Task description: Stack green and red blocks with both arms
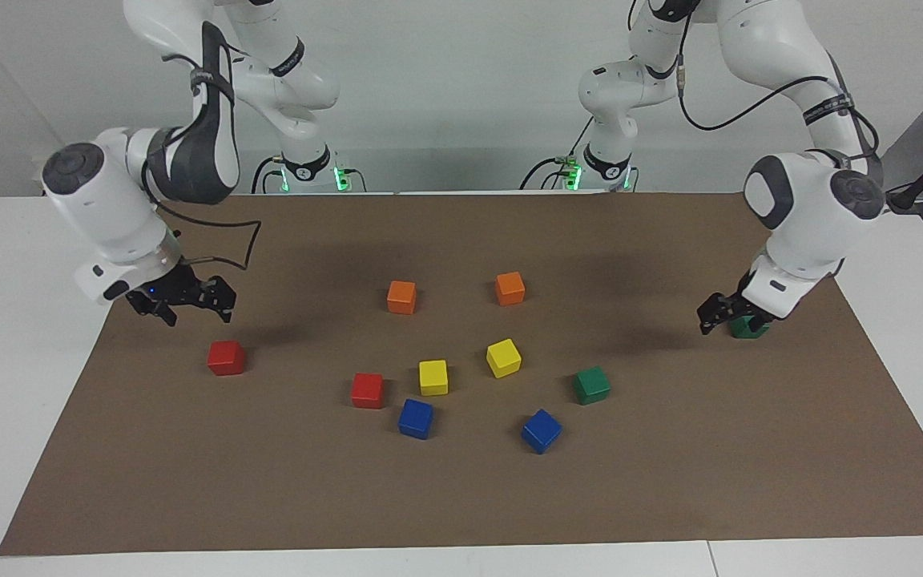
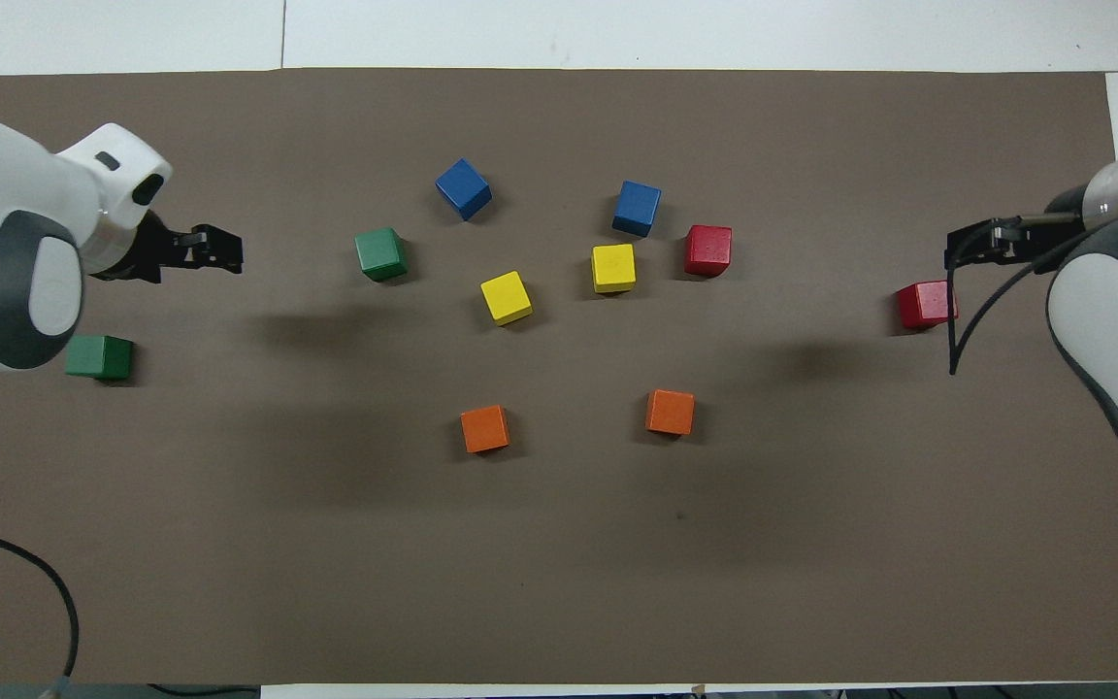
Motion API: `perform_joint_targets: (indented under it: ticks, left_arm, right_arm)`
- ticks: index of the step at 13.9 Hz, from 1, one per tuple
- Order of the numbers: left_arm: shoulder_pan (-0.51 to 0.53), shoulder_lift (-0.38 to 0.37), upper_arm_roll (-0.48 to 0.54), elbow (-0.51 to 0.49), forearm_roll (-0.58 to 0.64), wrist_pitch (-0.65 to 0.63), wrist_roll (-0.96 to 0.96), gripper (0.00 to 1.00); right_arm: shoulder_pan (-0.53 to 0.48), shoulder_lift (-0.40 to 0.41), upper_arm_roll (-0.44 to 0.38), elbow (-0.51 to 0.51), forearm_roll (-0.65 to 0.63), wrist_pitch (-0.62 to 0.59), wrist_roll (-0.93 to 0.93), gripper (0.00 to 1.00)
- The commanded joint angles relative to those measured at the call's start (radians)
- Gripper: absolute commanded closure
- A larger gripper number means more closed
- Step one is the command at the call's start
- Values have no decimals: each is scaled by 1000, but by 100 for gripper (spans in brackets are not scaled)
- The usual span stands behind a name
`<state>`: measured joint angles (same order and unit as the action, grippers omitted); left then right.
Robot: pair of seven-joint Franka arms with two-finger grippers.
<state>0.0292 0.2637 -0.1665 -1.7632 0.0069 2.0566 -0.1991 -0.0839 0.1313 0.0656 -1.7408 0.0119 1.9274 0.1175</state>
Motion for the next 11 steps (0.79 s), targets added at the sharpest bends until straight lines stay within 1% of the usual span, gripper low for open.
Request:
perform_joint_targets:
  ticks: [1, 2, 3, 5, 6, 7, 10, 11]
  left_arm:
    - [-121, 127, 21, 164, -22, -55, -191, 0]
    - [-171, 181, 25, 218, -15, -52, -271, 0]
    - [-198, 208, 27, 241, -10, -49, -317, 0]
    - [-230, 238, 27, 241, 31, -21, -359, 0]
    - [-248, 256, 27, 240, 57, 8, -406, 0]
    - [-255, 256, 27, 232, 77, 34, -422, 0]
    - [-258, 261, 27, 205, 110, 59, -428, 0]
    - [-261, 261, 28, 170, 111, 100, -430, 0]
  right_arm:
    - [166, 83, 5, 85, -56, 19, 304, 0]
    - [214, 126, 5, 124, -82, 19, 365, 1]
    - [233, 173, 5, 173, -85, 21, 395, 1]
    - [245, 253, 5, 233, -90, 28, 404, 4]
    - [260, 273, 5, 248, -92, 48, 410, 5]
    - [279, 290, 5, 248, -92, 73, 424, 5]
    - [299, 335, 5, 248, -92, 136, 476, 5]
    - [305, 344, 5, 248, -90, 165, 478, 5]
